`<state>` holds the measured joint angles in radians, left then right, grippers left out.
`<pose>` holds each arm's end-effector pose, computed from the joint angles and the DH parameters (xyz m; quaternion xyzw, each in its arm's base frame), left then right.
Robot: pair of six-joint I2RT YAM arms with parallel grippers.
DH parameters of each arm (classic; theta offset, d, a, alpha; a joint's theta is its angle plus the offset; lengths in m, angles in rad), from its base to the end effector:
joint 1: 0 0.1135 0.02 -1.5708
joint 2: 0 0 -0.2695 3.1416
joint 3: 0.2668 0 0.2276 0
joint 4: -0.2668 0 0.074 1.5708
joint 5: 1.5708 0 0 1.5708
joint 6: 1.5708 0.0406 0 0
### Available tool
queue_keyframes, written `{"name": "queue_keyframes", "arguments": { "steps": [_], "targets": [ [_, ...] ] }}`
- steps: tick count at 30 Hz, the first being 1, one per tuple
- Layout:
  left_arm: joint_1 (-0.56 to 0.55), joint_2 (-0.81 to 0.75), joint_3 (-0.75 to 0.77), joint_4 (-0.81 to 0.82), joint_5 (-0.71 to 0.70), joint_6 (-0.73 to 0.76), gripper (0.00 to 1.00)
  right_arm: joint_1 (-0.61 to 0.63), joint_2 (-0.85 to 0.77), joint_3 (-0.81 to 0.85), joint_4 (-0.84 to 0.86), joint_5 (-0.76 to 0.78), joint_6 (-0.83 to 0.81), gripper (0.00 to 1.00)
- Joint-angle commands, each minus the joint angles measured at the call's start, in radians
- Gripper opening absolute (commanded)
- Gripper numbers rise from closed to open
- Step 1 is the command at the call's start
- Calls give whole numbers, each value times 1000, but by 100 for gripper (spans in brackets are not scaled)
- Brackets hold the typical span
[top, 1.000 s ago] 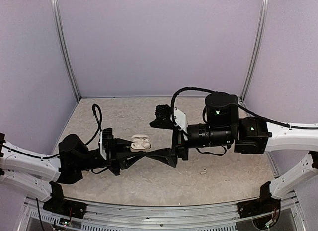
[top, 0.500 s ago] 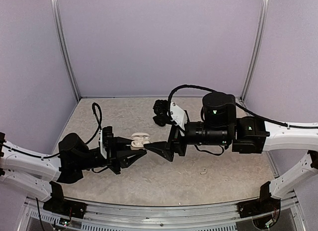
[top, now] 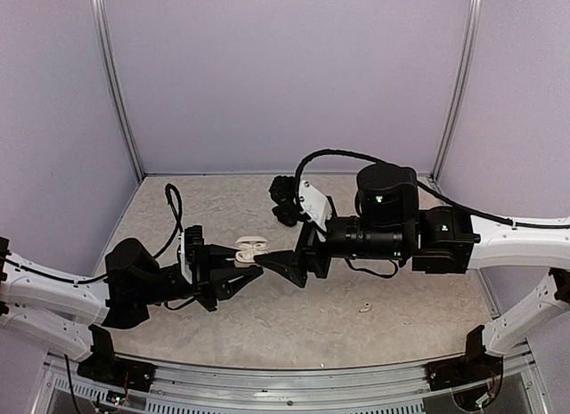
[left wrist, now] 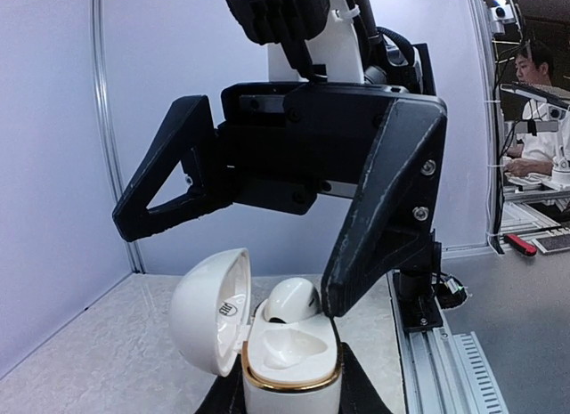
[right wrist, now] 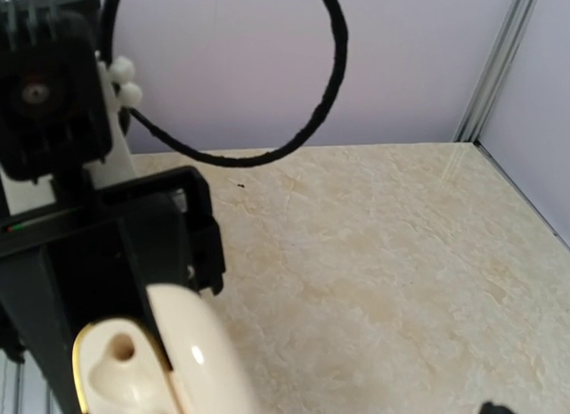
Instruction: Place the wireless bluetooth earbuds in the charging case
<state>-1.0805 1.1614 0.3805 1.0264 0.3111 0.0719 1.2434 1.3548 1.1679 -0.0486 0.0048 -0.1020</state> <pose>0.0927 -0.2001 0.2762 0.4336 0.4431 -0.4598 0.6358 0.0968 0.2845 0.3682 -0.4881 0.6151 0.3329 0.5220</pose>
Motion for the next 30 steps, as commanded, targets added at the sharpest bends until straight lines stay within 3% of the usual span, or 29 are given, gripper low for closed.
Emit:
{"name": "queue_keyframes", "arguments": {
  "steps": [1,8,14,26,30],
  "targets": [
    [-19,1,28,18,24,22,6,2,23,26,2,30,15,93],
    [-8,-9,11,41,13,-2,6,2,-26,-25,46,-125,-51,97],
    [3,-10,-8,58,9,-23,6,-1,-124,-95,153,-83,-66,100],
    [26,-28,-51,81,-6,-64,6,-272,-161,-116,-233,-146,193,100],
    [33,-23,-62,93,-8,-68,6,-383,-154,-168,-371,-151,311,94]
  ]
}}
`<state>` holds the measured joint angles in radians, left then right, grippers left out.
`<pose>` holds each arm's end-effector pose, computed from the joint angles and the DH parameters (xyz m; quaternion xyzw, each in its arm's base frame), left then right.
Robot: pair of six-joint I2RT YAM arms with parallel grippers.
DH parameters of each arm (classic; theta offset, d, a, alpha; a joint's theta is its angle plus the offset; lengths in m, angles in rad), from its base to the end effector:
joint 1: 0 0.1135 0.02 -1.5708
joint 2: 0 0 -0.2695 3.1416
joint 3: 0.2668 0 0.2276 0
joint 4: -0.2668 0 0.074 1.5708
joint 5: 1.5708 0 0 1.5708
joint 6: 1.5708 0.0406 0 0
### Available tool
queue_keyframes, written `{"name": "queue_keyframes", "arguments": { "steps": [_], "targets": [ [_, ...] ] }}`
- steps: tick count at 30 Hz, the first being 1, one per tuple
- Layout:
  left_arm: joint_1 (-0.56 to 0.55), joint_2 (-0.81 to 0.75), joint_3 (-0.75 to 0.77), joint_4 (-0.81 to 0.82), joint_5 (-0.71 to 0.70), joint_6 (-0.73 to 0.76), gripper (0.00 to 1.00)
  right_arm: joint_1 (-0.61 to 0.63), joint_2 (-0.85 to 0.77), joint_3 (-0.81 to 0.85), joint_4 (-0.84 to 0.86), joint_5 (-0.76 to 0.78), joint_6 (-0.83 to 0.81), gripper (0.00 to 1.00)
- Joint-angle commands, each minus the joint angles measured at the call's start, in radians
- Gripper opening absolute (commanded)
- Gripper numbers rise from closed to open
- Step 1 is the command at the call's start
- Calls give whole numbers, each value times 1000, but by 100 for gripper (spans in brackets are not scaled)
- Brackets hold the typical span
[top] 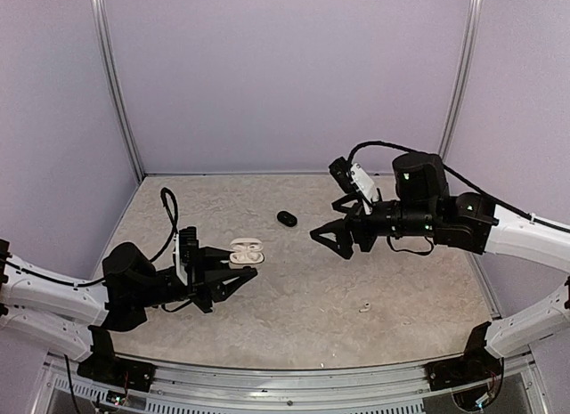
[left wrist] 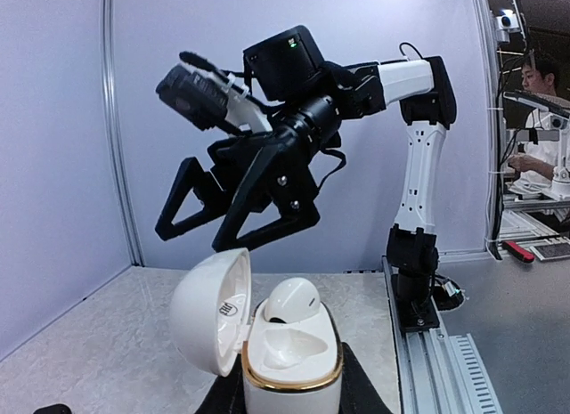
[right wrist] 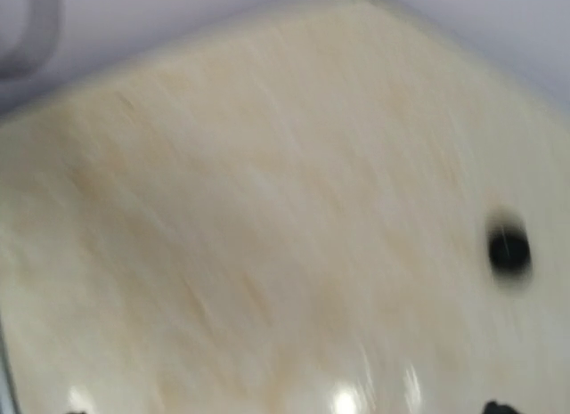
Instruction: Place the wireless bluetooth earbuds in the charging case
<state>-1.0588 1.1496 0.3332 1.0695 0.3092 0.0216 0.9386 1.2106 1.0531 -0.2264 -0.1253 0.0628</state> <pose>0.0936 -0.1917 0.2688 0.4155 0.4561 -0.4691 0.6318 0.1479 0.2105 0.3477 -0.3825 0.7345 0.3135 0.4647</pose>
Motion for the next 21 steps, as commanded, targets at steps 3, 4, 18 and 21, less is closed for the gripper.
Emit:
{"name": "queue_keyframes", "arguments": {
  "steps": [3,4,18,21],
  "targets": [
    [14,-6,-23,65,-7,-17,6,-125,-38,-152,-211,-32,266,87],
    [16,-3,-25,72,-8,-17,6,-135,-47,-186,-214,-39,306,84],
    [28,38,-33,116,6,-50,6,-151,-58,-501,-191,-121,572,66],
    [30,48,-30,124,13,-52,6,-151,-19,-525,-149,-126,583,66]
  ]
}}
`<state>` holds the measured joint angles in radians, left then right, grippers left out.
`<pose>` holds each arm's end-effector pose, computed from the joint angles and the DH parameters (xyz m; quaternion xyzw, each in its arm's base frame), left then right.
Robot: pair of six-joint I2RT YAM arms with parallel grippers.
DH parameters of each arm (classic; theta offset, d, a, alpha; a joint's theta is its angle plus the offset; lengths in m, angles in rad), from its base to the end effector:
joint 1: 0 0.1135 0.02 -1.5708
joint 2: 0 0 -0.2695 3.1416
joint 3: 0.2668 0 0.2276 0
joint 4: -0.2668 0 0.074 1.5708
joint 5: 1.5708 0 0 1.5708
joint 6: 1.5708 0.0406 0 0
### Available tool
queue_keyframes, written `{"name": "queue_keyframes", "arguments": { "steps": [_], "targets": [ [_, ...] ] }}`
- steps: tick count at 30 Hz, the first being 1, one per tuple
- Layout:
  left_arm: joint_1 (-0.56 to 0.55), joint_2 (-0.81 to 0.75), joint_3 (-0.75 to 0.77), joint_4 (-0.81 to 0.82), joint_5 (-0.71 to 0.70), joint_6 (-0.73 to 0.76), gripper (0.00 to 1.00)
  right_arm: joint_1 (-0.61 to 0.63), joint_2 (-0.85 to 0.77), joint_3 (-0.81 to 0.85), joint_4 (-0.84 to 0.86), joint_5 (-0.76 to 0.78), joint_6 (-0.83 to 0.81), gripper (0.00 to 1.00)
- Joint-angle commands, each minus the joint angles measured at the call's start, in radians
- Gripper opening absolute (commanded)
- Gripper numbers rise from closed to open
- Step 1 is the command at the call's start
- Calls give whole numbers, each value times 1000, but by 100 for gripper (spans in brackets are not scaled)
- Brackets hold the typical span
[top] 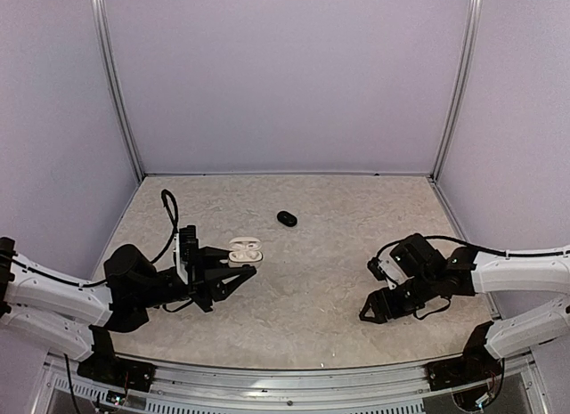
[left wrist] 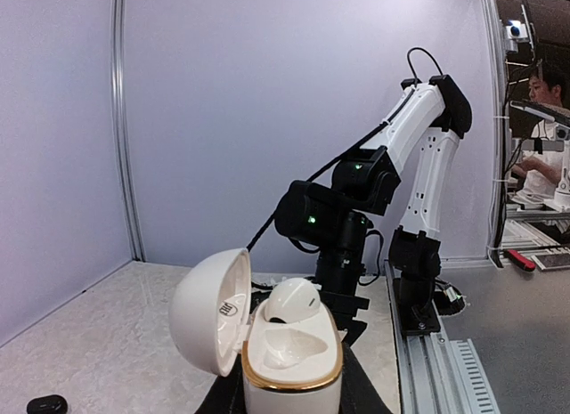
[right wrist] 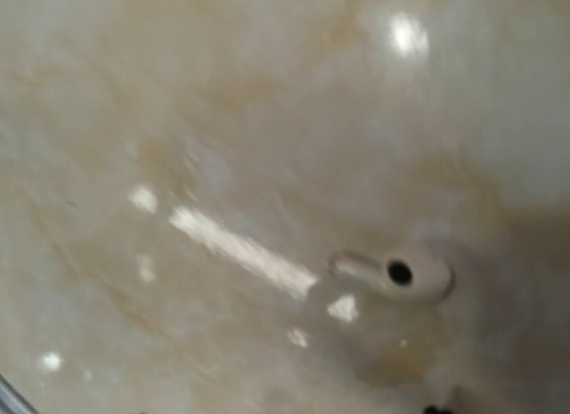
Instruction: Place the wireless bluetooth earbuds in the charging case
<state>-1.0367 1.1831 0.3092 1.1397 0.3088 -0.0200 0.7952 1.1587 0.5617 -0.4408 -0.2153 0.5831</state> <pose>0.0982 -0.1903 0.2628 0.3988 0.4646 -0.4764 0.6310 0.1234 0.1382 0.1887 -0.1297 0.9507 0.2465 0.1362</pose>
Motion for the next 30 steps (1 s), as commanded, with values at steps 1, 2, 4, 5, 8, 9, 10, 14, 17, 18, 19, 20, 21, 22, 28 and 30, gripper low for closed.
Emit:
{"name": "queue_keyframes", "arguments": {
  "steps": [1,2,4,5,8,9,10,14,17,18,19,20,21,22,28,30],
  "targets": [
    [8,16,-4,54,13,-9,6,-8,44,-37,78,-37,64,66],
    [7,16,-4,54,13,-9,6,-11,55,-42,92,-37,64,66],
    [7,14,-5,50,12,-6,6,-17,76,-43,115,-32,58,68],
    [8,10,-5,48,12,-4,6,-22,88,-42,124,-31,54,68],
    [10,6,-7,46,12,-3,6,-36,117,-30,146,-31,36,69],
    [11,4,-7,47,12,-3,6,-37,130,-24,153,-33,25,69],
    [13,4,-7,48,12,-3,6,-38,146,-14,160,-34,15,69],
    [15,6,-9,52,14,-3,6,-38,218,37,170,-31,-42,70],
    [18,-1,-11,50,15,-3,6,-38,259,67,171,-29,-78,70],
    [20,-4,-11,48,15,-2,6,-38,272,78,172,-38,-87,70],
    [20,-8,-13,46,14,-2,6,-38,286,86,178,-53,-105,69],
    [22,-9,-14,47,13,-2,6,-37,298,93,189,-71,-117,68],
    [22,-11,-15,48,14,-3,6,-38,309,98,207,-108,-131,66],
    [23,-11,-15,48,16,-3,6,-37,318,101,226,-131,-145,65],
    [25,-5,-7,40,22,-1,6,-17,410,174,239,-218,-229,55],
    [27,-9,-5,37,23,-1,6,7,424,195,233,-241,-255,53]
  ]
}}
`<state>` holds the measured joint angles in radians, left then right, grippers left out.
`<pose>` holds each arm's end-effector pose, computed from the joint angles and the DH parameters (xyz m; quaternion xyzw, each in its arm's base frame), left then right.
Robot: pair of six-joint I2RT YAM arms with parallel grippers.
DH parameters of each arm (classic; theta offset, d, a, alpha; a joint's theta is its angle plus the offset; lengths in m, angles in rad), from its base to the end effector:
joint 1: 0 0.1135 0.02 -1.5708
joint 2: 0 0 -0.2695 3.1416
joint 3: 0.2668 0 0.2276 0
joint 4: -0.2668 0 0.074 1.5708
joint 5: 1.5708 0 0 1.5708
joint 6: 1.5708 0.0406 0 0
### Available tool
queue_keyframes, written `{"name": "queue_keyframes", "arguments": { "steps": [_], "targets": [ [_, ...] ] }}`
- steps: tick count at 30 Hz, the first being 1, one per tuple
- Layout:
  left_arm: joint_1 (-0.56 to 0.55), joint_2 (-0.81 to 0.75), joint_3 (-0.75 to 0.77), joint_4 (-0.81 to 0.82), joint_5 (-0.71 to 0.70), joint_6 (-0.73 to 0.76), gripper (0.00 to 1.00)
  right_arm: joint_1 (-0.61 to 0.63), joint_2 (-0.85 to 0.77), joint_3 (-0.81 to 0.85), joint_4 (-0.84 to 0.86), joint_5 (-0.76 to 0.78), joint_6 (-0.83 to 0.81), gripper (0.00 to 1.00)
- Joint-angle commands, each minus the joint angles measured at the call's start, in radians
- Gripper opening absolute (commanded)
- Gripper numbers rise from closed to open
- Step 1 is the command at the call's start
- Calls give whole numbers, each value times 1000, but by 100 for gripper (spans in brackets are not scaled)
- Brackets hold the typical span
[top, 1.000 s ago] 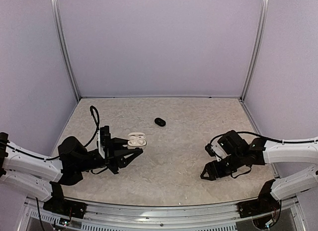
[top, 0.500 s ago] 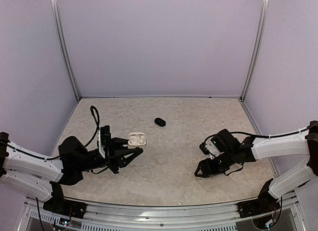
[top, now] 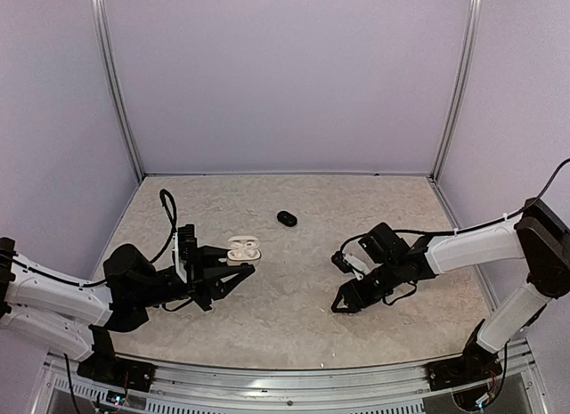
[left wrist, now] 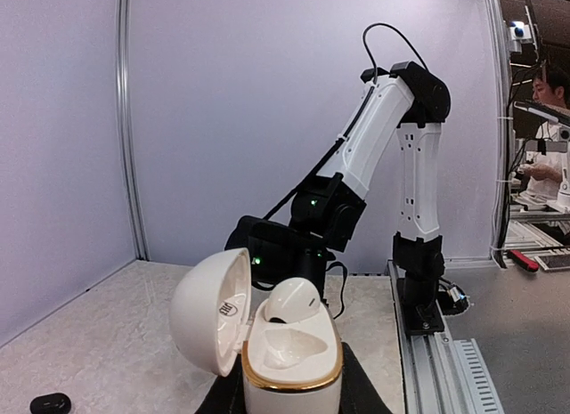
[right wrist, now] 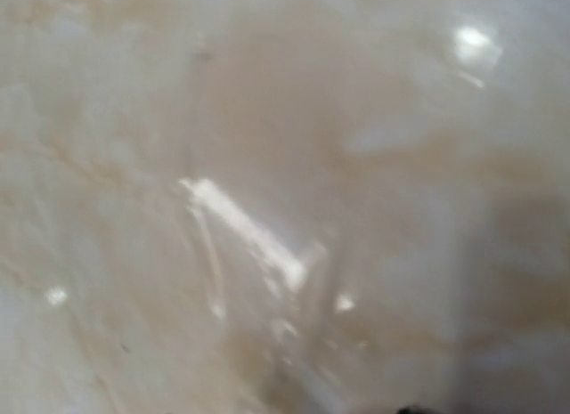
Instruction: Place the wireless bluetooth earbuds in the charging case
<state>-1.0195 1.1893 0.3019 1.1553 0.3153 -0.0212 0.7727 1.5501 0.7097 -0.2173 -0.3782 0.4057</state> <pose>0.1011 -0.1884 0.2611 0.3963 0.4660 -0.4731 0.6341 0.1760 0.1925 0.1621 -0.2202 0.9254 0.2897 0.1062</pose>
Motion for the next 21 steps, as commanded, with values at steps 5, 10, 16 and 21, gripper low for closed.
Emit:
{"name": "queue_keyframes", "arguments": {
  "steps": [5,10,16,21],
  "targets": [
    [13,-13,4,18,16,-3,6,65,40,108,-80,-38,-143,52],
    [12,-4,8,19,20,-4,6,93,38,195,-220,98,-182,52],
    [14,7,20,12,33,1,6,133,66,293,-375,210,-266,51],
    [14,11,20,12,42,-4,6,195,96,348,-488,288,-387,49]
  ]
}}
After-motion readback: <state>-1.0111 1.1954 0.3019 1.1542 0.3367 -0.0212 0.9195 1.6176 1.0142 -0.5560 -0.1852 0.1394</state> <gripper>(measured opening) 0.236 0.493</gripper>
